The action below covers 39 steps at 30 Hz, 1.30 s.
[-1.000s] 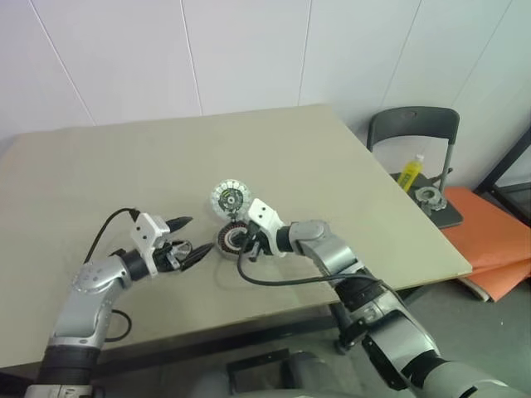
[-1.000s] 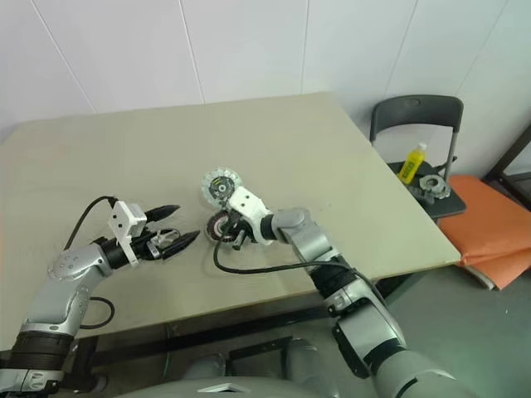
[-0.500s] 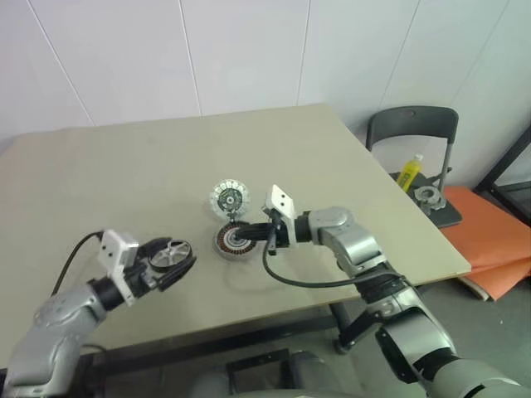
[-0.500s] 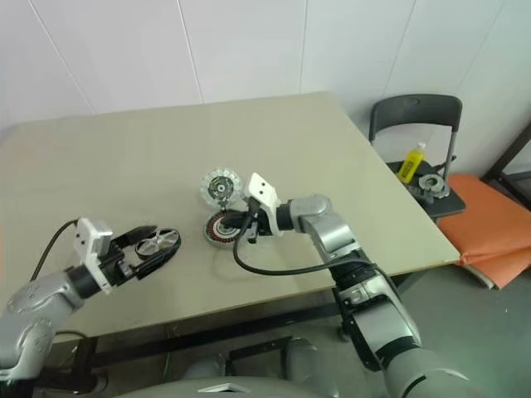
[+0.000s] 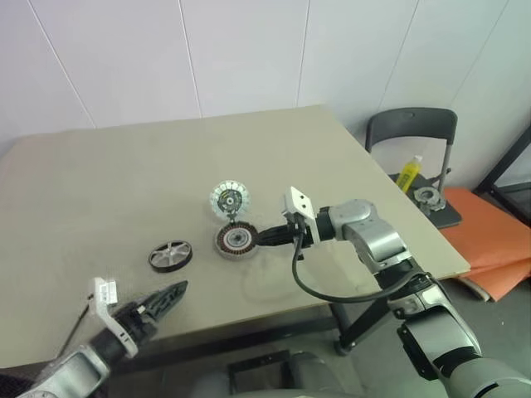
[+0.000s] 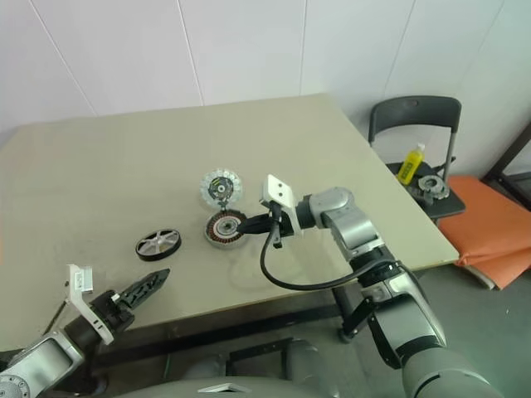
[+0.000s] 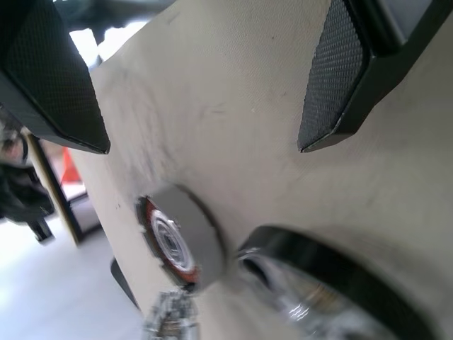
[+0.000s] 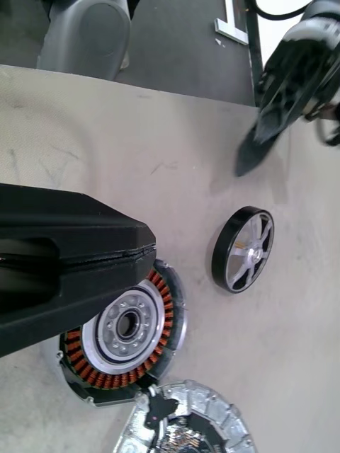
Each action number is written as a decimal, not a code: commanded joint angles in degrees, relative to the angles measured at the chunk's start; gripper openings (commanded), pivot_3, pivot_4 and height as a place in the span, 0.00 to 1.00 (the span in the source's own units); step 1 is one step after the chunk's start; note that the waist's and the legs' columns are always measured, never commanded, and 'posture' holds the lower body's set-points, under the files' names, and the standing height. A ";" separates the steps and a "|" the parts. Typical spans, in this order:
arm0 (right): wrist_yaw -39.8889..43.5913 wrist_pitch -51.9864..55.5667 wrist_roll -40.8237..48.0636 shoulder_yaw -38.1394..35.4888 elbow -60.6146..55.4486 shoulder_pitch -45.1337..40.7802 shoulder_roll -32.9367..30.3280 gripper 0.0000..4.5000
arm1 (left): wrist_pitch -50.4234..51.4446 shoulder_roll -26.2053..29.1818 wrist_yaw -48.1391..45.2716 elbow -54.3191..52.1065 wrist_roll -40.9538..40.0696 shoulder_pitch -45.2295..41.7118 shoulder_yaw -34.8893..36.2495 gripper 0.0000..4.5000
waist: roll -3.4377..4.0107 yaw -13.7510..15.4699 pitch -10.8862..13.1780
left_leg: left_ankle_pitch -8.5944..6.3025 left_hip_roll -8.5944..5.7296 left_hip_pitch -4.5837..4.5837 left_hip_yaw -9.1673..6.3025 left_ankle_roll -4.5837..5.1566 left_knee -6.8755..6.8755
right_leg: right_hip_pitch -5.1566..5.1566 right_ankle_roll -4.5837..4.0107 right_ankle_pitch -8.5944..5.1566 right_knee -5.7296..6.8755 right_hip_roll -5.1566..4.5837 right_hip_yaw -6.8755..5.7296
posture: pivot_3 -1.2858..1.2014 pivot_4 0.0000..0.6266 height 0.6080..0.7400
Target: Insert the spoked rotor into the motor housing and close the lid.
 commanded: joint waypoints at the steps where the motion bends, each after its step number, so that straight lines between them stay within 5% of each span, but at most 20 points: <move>1: 0.49 -1.19 0.88 -0.64 -1.73 -2.05 -0.05 0.00 | 1.42 -0.18 10.77 1.93 -10.00 -2.71 0.78 1.00 | 0.01 0.02 0.01 | 0.00 0.00 0.00 -0.01 0.00 0.00 | 0.02 0.00 0.00 -0.03 0.00 -0.01 | 0.52 0.00 1.00; 8: 0.30 -0.44 1.16 -0.50 -3.64 -0.77 -0.49 0.00 | -4.45 -3.21 24.18 4.84 -21.93 -9.76 0.87 1.00 | -0.02 0.27 -0.01 | 0.00 -0.04 -0.05 0.02 0.00 -0.06 | 0.34 -0.02 0.02 -0.25 -0.03 -0.02 | 0.52 0.00 1.00; 17: -1.37 1.20 1.65 -1.22 -5.94 0.24 -0.81 0.00 | -7.91 -6.96 28.48 10.46 -19.42 -15.79 -2.28 1.00 | -0.04 0.32 -0.03 | -0.02 -0.14 -0.09 0.14 -0.03 -0.12 | 0.38 -0.02 0.03 -0.41 0.00 -0.04 | 0.52 0.00 1.00; 20: -2.00 1.47 1.80 -1.49 -6.02 0.08 -0.87 0.00 | -7.68 -6.73 30.12 11.71 -17.70 -16.64 -3.06 0.86 | -0.04 0.30 -0.03 | -0.02 -0.15 0.01 0.13 -0.04 -0.11 | 0.51 -0.02 0.02 -0.48 0.01 -0.04 | 0.52 0.00 1.00; 30: -1.53 3.41 3.39 -2.27 -7.18 0.27 -2.66 0.00 | -6.33 -5.37 30.08 11.51 -18.38 -17.57 -3.20 0.11 | -0.04 0.28 -0.03 | -0.07 -0.15 -0.01 0.11 -0.11 -0.14 | 0.57 -0.02 0.02 -0.64 -0.01 -0.06 | 0.52 0.00 1.00; 39: 0.12 4.97 4.78 -2.06 -8.08 1.03 -5.06 0.00 | -7.95 -6.44 30.03 11.98 -25.39 -22.10 -2.14 0.10 | -0.04 0.35 -0.02 | -0.07 -0.15 -0.03 0.09 -0.13 -0.13 | 0.59 -0.01 0.02 -0.70 -0.02 -0.08 | 0.52 0.00 1.00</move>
